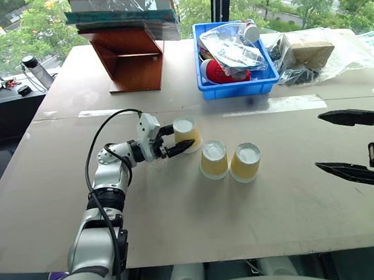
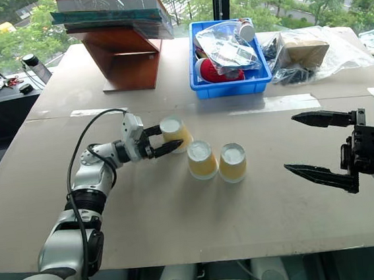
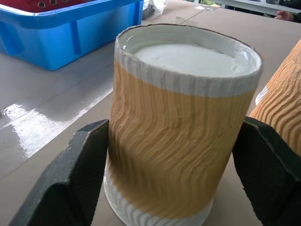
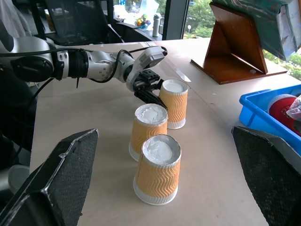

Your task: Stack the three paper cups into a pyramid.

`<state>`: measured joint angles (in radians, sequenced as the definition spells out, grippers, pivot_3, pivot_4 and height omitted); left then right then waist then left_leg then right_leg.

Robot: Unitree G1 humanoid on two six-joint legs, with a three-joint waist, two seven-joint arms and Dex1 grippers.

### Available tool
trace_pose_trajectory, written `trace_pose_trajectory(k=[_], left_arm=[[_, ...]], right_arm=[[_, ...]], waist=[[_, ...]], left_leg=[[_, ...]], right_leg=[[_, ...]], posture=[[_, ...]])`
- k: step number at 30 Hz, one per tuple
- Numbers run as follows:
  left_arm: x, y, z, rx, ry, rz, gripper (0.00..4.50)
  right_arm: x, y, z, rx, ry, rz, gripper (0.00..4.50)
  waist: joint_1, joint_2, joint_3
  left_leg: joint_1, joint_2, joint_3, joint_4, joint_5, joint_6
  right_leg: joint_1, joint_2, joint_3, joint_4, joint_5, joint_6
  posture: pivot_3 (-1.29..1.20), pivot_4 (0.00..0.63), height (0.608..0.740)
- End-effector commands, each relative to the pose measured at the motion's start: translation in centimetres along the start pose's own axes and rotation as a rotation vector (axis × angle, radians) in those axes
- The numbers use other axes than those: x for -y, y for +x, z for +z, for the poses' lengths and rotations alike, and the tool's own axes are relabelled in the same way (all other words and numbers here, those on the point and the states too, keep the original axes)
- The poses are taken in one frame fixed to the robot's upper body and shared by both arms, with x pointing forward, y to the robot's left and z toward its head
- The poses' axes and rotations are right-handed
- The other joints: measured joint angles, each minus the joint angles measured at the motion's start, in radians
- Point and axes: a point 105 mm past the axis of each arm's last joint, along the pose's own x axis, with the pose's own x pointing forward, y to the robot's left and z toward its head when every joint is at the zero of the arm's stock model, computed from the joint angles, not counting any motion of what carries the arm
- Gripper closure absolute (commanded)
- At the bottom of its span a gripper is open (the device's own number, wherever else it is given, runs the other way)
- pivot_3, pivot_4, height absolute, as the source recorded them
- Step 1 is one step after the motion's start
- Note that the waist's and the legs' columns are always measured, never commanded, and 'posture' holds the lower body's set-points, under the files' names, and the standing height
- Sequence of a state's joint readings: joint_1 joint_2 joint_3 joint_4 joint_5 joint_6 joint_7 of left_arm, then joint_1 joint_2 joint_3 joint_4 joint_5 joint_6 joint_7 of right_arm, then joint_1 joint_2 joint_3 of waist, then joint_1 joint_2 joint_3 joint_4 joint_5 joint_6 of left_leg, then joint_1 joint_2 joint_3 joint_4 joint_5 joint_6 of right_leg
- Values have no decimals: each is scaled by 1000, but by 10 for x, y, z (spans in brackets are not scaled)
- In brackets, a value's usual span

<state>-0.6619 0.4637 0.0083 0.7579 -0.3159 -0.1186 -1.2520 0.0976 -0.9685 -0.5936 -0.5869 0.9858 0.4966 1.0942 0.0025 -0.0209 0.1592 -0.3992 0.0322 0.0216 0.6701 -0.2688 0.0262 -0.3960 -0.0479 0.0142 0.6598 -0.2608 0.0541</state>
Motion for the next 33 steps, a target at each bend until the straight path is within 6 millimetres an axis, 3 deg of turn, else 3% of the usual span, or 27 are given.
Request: trace_pose_trajectory(k=[1, 6, 10, 12, 15, 21, 26, 33], left_arm=[[-1, -3, 13, 54, 41, -1, 1983], [1, -6, 27, 90, 66, 4, 2068], [6, -8, 51, 148, 82, -21, 2068], [6, -9, 72, 127, 82, -1, 2068], [25, 0, 110, 161, 73, -132, 2068], [67, 30, 151, 142, 61, -358, 2068], [90, 52, 150, 113, 71, -478, 2068], [96, 61, 127, 82, 75, -528, 2068]], right_arm=[[-2, 5, 1, 0, -12, 10, 0], [-3, 8, -3, -5, 19, 14, 0], [-2, 10, -5, -12, 5, 11, 0], [-3, 9, -7, -16, -2, 4, 0], [-1, 5, -7, -14, -9, -27, 0], [0, 2, -10, -15, -16, -71, 0], [-5, -1, -12, -26, -19, -105, 0], [-16, -7, -12, -44, -13, -133, 0]], waist=[[0, 0, 0], [0, 0, 0], [4, 0, 0], [4, 0, 0], [5, 0, 0], [12, 0, 0], [8, 0, 0], [8, 0, 0]], left_leg=[[0, 0, 0, 0, 0, 0], [0, 0, 0, 0, 0, 0], [0, 0, 0, 0, 0, 0], [0, 1, 0, 0, 0, 0], [0, 3, -1, 0, 0, 0], [0, 2, -1, 2, 0, 0], [0, 0, -1, 2, 0, 0], [1, 0, -1, 2, 0, 0]], right_leg=[[0, 0, 0, 0, 0, 0], [0, 0, 0, 0, 0, 0], [0, 0, 0, 1, 0, 0], [0, 0, 0, 1, 0, 0], [0, 0, 0, 1, 0, 0], [2, 0, -1, 0, 0, 0], [1, 0, -1, 1, 0, 0], [1, 1, 1, 1, 0, 0]], posture=[[0, 150, 740], [0, 150, 740], [0, 150, 740], [0, 150, 740], [0, 150, 740], [0, 150, 740], [0, 150, 740], [0, 150, 740]])
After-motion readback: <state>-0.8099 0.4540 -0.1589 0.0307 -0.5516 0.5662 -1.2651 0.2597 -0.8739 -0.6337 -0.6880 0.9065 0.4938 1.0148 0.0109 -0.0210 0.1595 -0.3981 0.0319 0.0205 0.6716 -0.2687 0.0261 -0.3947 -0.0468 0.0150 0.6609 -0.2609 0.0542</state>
